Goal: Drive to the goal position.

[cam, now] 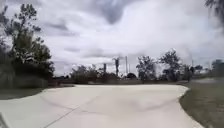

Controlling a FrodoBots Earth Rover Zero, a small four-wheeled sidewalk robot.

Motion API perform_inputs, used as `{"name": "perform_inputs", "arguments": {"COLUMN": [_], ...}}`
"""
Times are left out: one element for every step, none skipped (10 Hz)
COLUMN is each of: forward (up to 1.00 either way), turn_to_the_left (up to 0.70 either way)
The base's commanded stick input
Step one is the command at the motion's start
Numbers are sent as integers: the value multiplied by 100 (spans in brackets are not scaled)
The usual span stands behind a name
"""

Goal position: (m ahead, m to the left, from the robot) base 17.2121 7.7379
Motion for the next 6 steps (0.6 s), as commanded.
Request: {"name": "perform_inputs", "arguments": {"forward": [85,85,85,85,85,85], "turn_to_the_left": [0,0,0,0,0,0]}}
